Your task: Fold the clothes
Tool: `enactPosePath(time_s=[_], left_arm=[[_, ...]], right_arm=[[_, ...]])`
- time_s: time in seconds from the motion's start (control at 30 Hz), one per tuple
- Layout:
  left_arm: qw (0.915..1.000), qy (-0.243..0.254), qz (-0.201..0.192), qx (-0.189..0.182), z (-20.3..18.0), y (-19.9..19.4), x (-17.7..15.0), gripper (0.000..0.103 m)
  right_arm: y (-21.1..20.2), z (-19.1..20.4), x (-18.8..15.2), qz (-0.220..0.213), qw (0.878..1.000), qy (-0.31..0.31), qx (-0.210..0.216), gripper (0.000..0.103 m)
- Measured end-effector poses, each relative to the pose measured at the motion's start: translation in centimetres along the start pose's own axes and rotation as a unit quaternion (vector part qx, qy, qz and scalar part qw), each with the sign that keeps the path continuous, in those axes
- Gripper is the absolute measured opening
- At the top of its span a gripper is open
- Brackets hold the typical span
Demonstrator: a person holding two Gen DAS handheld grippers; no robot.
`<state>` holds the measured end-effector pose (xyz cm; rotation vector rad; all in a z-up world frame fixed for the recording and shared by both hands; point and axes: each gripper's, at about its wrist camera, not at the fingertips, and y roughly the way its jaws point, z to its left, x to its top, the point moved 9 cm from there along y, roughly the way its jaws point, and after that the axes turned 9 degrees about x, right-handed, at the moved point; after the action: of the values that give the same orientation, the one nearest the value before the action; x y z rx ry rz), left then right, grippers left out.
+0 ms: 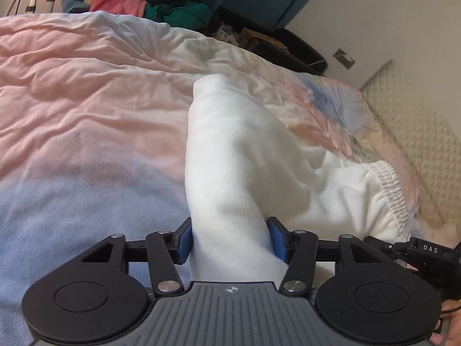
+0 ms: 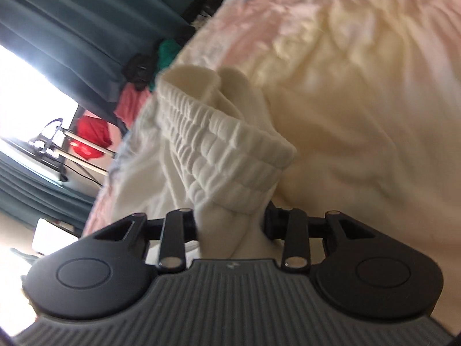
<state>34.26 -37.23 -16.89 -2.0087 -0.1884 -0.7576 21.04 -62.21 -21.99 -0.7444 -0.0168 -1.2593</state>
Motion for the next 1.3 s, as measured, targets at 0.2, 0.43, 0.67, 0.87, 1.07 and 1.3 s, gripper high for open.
enactPosePath(time_s=[0.2,0.43,0.67,0.87,1.07,1.3], left_arm=[[0.9985,0.037,-0.01,0.038,-1.6,-4.2,-0.8,0.07],[0.992,0.106,-0.046,0.051,-6.3,-14.9,-0.1,0.081],[0.9802,0.145,-0.114,0.071,-11.4,-26.9,0.1,0.103],[0.969,0.158,-0.166,0.092,-13.7,-35.3,-2.0,0.103],[0.9562,0.162,-0.218,0.109,-13.8,-39.7,-5.8,0.103],[0.9459,0.167,-0.236,0.147,-11.9,-39.9,-11.3,0.103]], right_arm=[[-2.8,0.2,-1.2,-0.008,1.0,-0.001,-0.025,0.051],[-11.4,7.3,-0.2,-0.035,0.992,-0.101,-0.065,0.051],[-19.7,15.8,-0.9,-0.063,0.976,-0.199,-0.053,0.052],[-24.6,21.4,-4.7,-0.088,0.96,-0.266,-0.015,0.086],[-27.4,22.5,-9.0,-0.115,0.947,-0.301,0.0,0.089],[-27.0,21.1,-14.6,-0.13,0.931,-0.342,0.003,0.089]])
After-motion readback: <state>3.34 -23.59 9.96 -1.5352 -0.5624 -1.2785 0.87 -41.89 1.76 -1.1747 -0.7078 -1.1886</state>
